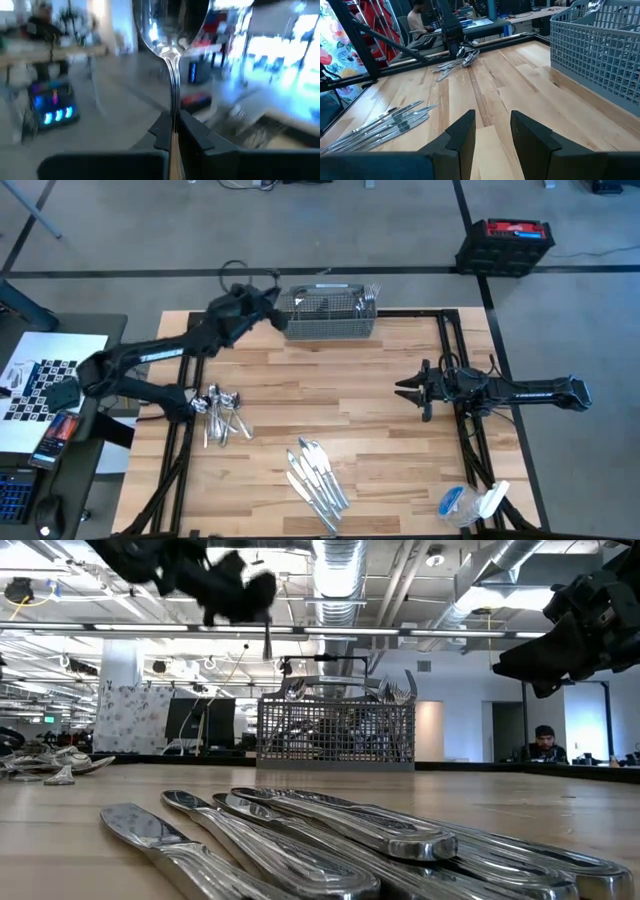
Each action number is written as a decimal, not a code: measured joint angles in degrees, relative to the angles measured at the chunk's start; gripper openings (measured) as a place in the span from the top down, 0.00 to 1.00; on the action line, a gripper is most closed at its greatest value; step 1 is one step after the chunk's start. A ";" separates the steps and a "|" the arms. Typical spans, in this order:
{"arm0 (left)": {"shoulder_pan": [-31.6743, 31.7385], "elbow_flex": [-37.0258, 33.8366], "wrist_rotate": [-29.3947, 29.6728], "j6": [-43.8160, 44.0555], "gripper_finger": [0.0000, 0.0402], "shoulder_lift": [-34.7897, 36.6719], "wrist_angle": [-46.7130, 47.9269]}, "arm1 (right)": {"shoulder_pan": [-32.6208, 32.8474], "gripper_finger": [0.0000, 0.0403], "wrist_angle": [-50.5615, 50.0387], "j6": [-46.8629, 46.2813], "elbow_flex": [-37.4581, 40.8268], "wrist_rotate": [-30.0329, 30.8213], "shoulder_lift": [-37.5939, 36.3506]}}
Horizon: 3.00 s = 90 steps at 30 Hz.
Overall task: Sort silverware
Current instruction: Put the silver spoon into the gray organizer
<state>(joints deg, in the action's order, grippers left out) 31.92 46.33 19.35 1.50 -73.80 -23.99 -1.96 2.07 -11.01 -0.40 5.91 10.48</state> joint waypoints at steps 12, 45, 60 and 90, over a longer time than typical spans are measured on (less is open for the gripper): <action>6.44 0.02 -4.13 -2.63 0.91 -14.56 -6.28 | -0.02 0.72 0.02 0.00 0.00 0.00 0.02; -32.05 -6.78 -18.53 58.99 0.66 11.83 86.16 | 0.00 0.72 0.04 0.02 -0.15 0.02 0.39; -33.37 -11.71 -22.44 66.72 0.67 11.83 70.58 | -0.02 0.72 0.04 0.00 -0.21 0.02 0.39; -33.78 -23.41 -15.84 82.89 0.71 11.98 59.92 | 0.00 0.72 -0.07 -0.01 -0.35 0.00 0.37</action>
<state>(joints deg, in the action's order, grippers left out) -1.87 22.92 3.51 84.39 -61.82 35.93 -1.96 1.99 -11.02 -0.75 5.91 10.85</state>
